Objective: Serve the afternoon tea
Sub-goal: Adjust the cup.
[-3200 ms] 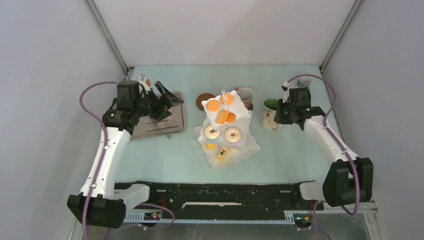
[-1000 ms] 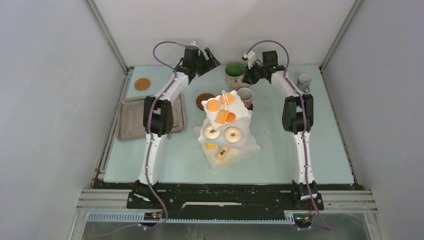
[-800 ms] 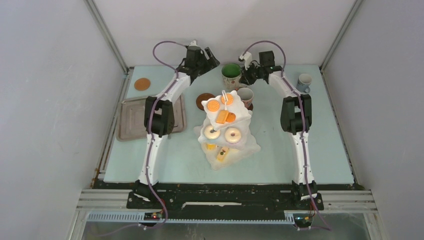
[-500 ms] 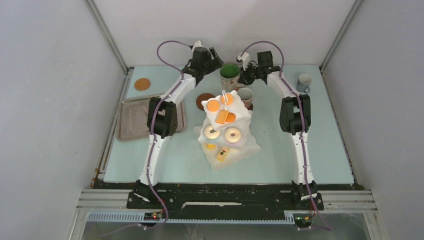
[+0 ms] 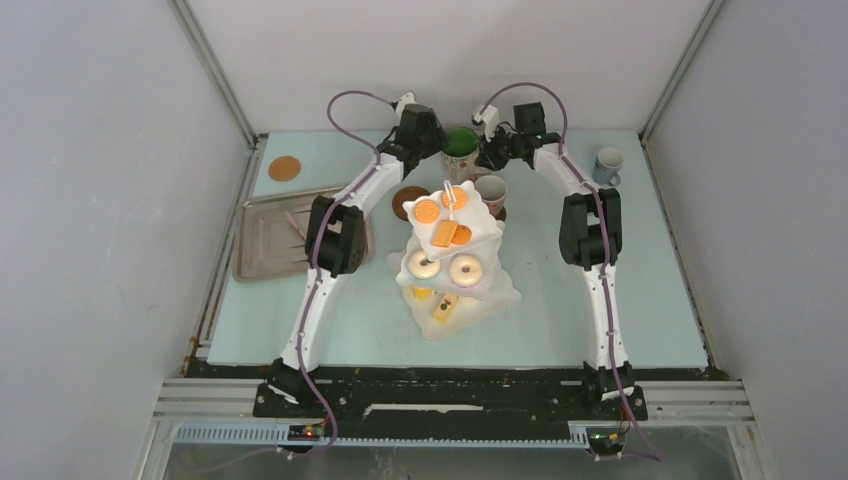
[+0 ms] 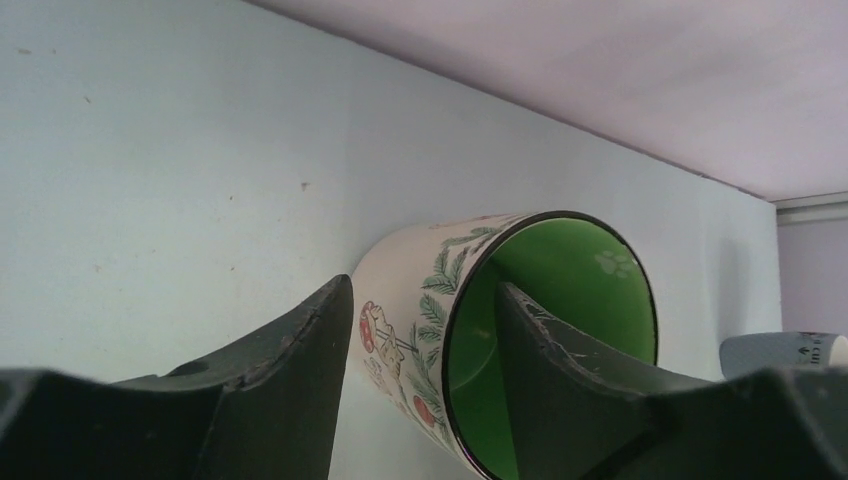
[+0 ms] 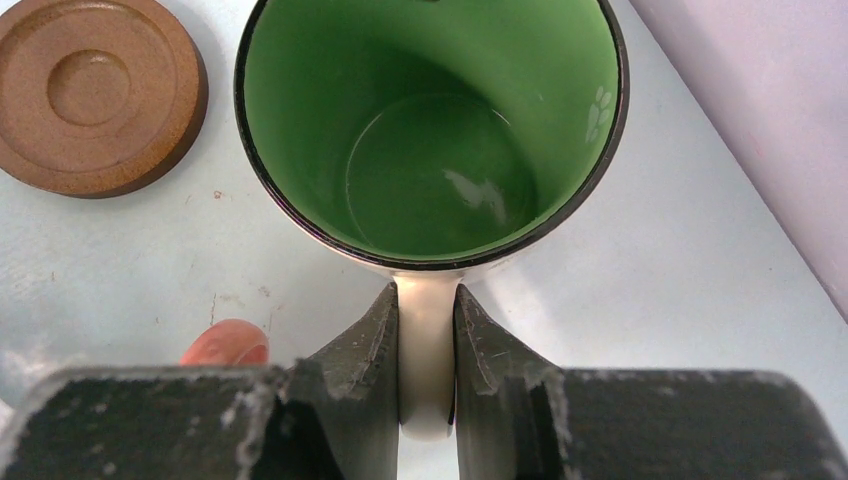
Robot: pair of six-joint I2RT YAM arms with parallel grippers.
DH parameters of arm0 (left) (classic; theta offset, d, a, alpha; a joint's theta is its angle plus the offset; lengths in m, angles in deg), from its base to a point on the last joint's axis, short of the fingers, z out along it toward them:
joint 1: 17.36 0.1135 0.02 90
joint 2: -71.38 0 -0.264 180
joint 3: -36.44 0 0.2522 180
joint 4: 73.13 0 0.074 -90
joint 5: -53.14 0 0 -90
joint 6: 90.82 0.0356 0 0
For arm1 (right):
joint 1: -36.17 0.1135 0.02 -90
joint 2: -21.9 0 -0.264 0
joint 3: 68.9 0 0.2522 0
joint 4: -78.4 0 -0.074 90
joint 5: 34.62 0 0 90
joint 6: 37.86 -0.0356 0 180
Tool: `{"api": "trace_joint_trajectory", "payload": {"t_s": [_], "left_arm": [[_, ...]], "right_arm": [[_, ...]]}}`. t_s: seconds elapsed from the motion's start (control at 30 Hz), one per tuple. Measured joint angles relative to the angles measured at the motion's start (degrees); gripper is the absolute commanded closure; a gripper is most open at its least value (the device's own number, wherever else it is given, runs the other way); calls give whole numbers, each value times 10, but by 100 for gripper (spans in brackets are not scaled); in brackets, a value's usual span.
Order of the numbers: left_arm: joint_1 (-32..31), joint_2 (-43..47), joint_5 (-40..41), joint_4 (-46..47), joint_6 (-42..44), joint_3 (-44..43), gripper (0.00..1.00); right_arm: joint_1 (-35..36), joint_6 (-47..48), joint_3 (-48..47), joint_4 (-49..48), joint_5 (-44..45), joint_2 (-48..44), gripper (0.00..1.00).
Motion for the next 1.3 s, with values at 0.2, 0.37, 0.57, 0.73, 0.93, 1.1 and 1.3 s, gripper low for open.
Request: {"api": "trace_joint_trajectory", "payload": {"t_s": [0.2,0.37,0.57,0.73,0.93,1.1,1.3], "left_arm": [[-6,-6,5,-15,-3,-3,54],[-10,-6,6,-15,-3,-3,63],[-10,-7,9,-17,-3,-3,79],[-9,-7,16,-17,8,-3,100],[-8,-9,21,-23,12,-3,100],[-7,-9,20,-21,9,-3,100],[-3,-8,20,-20,2,-3,100]], "right_arm": [[4,3,13,-6,11,-10,100],[11,7,30,-13,29,-23,90],[14,5,33,-15,41,-26,75],[17,-2,33,-28,50,-29,53],[21,-20,33,-48,91,-56,26],[13,-89,33,-53,122,-96,1],[-1,-189,71,-51,158,-205,0]]}}
